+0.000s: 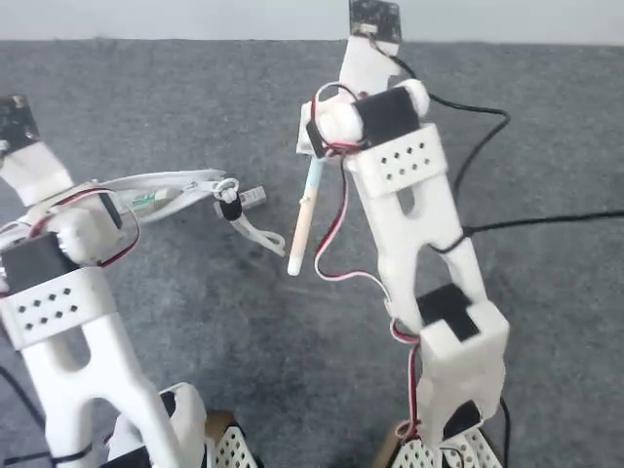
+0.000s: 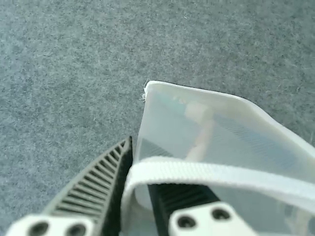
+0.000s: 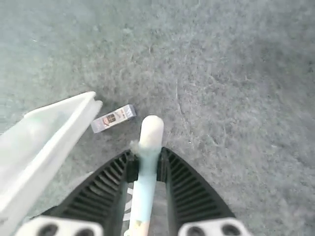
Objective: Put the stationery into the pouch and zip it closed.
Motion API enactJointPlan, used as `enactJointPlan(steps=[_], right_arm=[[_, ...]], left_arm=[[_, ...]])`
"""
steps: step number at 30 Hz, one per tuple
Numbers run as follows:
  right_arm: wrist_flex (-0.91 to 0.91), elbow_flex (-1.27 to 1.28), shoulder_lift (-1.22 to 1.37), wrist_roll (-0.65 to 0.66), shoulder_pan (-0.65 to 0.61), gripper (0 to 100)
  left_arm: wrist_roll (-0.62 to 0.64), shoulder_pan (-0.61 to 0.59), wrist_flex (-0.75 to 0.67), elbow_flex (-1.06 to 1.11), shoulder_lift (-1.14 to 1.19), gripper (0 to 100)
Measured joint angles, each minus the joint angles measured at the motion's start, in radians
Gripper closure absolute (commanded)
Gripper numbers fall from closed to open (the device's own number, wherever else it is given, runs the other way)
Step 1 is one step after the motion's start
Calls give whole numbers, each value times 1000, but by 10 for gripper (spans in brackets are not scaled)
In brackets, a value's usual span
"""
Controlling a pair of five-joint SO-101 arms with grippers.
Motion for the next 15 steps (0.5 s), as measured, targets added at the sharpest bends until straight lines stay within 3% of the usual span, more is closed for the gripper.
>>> enactJointPlan(steps=[7, 15], right_arm=[[0, 86, -170, 0, -12, 993], [-8, 288, -440, 0, -144, 993]], left_arm=[[0, 0, 0, 0, 0, 989], [0, 0, 0, 0, 0, 989]])
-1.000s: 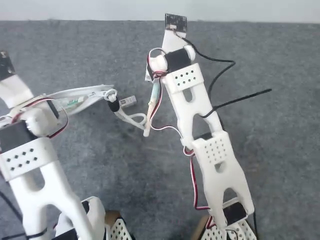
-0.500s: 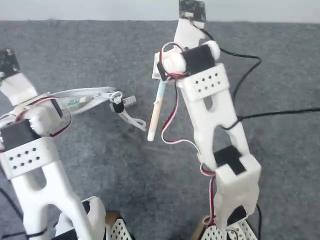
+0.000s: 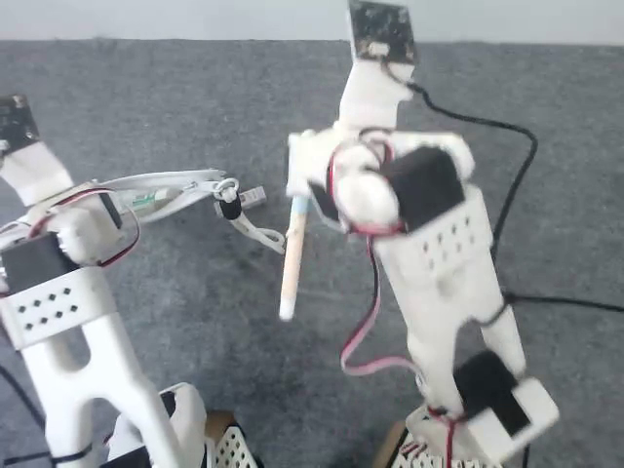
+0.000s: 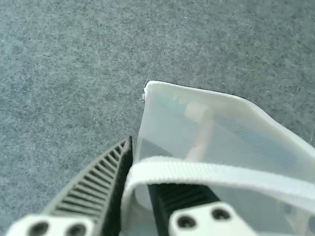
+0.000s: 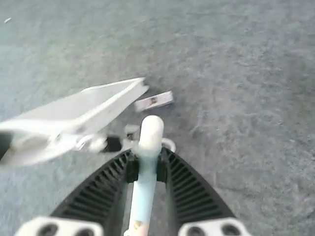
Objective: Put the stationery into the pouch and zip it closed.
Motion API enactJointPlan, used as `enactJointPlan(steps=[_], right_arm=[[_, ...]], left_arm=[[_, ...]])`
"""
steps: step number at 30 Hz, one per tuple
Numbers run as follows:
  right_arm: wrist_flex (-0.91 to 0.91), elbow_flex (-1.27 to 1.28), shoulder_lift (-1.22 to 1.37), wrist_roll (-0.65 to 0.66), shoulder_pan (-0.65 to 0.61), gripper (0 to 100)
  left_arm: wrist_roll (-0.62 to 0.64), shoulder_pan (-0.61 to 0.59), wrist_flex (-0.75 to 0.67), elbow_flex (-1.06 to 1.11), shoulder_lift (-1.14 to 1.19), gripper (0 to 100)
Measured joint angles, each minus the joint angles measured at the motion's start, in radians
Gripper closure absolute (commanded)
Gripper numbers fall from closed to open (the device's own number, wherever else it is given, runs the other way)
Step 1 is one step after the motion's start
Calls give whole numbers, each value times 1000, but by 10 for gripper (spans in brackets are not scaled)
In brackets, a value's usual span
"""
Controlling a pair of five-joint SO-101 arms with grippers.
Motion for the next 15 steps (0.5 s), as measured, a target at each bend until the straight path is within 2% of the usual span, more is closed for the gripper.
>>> enactJointPlan(steps=[7, 15], right_arm=[[-152, 250, -201, 0, -6, 993], [-514, 658, -470, 0, -8, 993]], left_arm=[[0, 0, 0, 0, 0, 989], [0, 0, 0, 0, 0, 989]])
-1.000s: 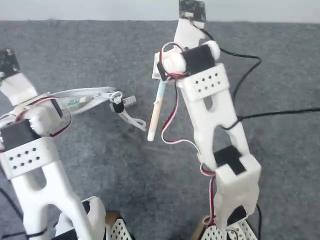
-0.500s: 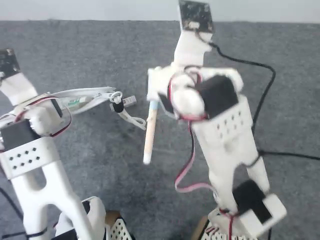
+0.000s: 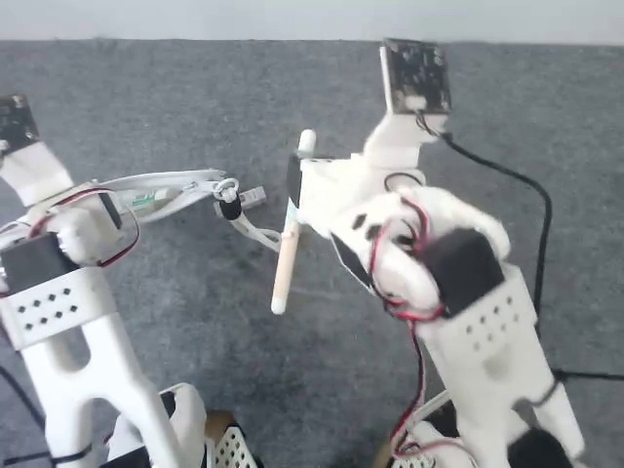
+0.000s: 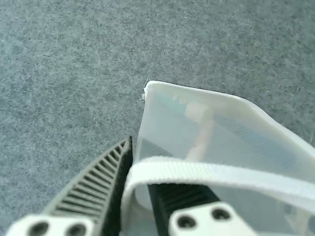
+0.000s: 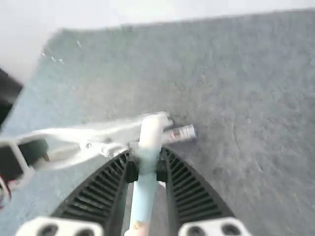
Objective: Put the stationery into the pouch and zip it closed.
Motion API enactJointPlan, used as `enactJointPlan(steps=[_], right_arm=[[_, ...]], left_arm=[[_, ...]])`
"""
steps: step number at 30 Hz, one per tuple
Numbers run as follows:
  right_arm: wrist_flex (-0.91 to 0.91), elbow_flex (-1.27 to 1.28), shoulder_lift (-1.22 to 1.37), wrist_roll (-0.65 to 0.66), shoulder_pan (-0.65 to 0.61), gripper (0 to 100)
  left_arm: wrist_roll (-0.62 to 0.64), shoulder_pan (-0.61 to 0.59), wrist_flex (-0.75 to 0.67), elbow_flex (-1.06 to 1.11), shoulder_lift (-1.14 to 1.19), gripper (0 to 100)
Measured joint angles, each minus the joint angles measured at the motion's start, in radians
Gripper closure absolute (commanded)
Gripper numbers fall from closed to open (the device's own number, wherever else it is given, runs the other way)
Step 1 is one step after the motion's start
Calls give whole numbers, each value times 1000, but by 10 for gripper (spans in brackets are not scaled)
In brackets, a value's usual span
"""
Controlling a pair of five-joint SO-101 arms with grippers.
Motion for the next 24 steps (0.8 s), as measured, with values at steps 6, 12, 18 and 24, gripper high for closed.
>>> enactJointPlan(steps=[6, 12, 18, 24], right_arm=[[-301, 284, -195, 0, 0, 993], [-583, 512, -331, -2, 0, 993], [-891, 713, -425, 41, 0, 993], [-1293, 890, -439, 49, 0, 993]], left_arm=[[0, 0, 0, 0, 0, 989], [0, 0, 0, 0, 0, 989], [0, 0, 0, 0, 0, 989], [0, 3, 0, 0, 0, 989]])
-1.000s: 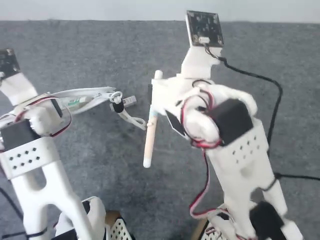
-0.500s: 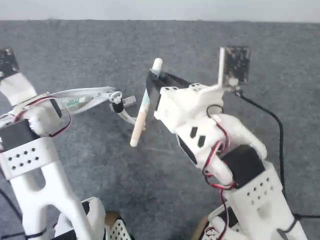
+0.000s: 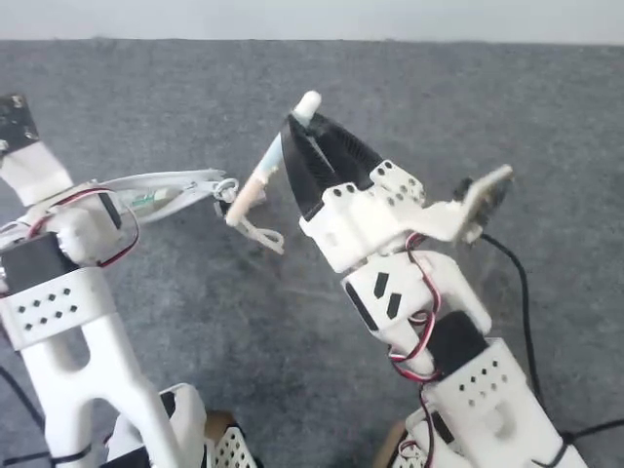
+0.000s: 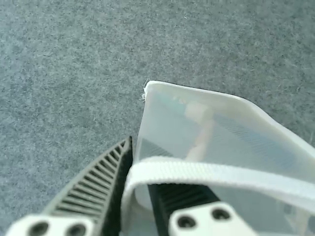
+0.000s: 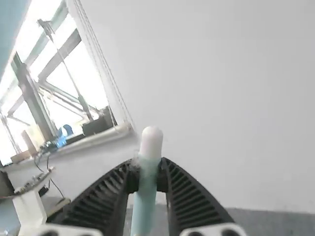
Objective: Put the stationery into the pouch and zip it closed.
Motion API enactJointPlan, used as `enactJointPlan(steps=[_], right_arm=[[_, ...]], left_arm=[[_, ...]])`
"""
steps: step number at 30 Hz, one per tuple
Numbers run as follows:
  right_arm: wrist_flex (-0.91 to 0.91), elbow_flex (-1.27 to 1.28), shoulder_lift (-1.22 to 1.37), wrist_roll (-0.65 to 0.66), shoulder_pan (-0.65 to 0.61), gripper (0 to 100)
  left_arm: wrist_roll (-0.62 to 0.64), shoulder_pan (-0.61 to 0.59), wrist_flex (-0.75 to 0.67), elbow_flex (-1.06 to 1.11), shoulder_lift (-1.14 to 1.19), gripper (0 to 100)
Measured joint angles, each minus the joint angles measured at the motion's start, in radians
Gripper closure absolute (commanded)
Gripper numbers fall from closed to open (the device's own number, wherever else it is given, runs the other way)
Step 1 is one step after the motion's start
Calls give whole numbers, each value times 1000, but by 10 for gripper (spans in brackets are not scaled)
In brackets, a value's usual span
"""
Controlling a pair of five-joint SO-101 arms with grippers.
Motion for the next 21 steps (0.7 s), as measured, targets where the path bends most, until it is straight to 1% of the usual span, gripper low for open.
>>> enactJointPlan(steps=[4, 8, 16, 21], right_arm=[[-198, 28, 29, 0, -5, 993], [-313, 28, 133, 6, -64, 993], [-532, 28, 381, 184, -150, 993], [-629, 28, 480, 233, -157, 993]], left_arm=[[0, 23, 0, 0, 0, 989], [0, 25, 0, 0, 0, 989], [0, 25, 0, 0, 0, 989], [0, 25, 0, 0, 0, 989]])
